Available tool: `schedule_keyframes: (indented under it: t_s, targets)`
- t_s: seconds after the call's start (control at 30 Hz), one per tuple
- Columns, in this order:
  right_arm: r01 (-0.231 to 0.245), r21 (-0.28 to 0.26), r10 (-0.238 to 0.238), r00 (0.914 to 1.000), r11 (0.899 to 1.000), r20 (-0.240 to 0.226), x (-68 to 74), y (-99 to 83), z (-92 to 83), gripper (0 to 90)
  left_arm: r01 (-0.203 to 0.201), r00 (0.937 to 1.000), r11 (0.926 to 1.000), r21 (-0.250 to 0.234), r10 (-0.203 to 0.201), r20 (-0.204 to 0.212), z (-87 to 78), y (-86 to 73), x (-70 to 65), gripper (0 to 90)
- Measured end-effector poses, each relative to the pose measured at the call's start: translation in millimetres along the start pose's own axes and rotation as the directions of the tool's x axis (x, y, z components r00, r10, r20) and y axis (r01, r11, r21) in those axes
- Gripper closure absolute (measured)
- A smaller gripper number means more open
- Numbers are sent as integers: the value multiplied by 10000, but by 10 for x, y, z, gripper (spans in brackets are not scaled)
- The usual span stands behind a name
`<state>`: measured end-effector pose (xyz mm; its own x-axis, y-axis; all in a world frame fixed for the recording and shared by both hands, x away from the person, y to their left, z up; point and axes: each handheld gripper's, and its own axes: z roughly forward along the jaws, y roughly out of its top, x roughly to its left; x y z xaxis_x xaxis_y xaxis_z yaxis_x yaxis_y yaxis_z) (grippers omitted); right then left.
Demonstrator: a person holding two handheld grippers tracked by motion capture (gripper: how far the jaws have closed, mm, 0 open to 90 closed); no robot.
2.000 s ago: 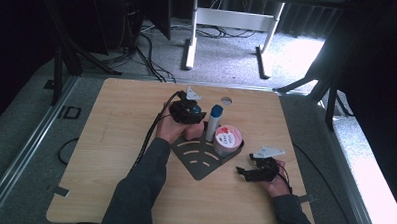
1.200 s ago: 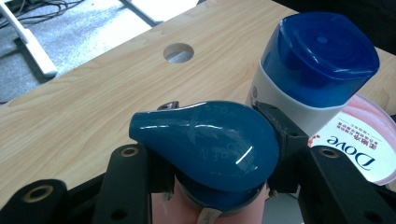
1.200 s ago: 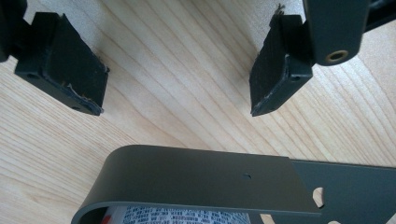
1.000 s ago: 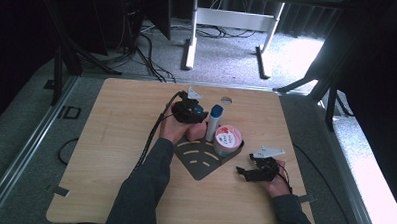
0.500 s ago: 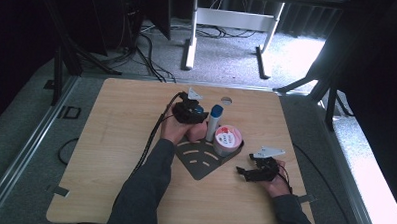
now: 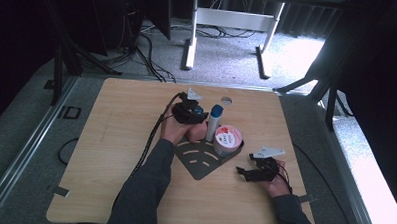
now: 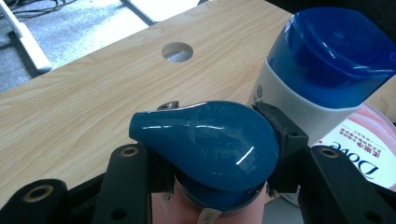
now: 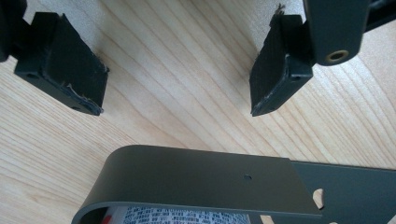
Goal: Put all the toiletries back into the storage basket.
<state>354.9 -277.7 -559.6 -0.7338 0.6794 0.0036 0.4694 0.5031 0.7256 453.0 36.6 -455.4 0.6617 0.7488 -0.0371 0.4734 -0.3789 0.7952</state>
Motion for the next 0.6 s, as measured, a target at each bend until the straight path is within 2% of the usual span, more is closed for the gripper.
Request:
schedule_keyframes:
  t_s: [0.6]
  targets:
    - [50,19,-50,10000,10000,41,6,1,2,190,82,9999,10000,56,-83,109,16,-30,26,530]
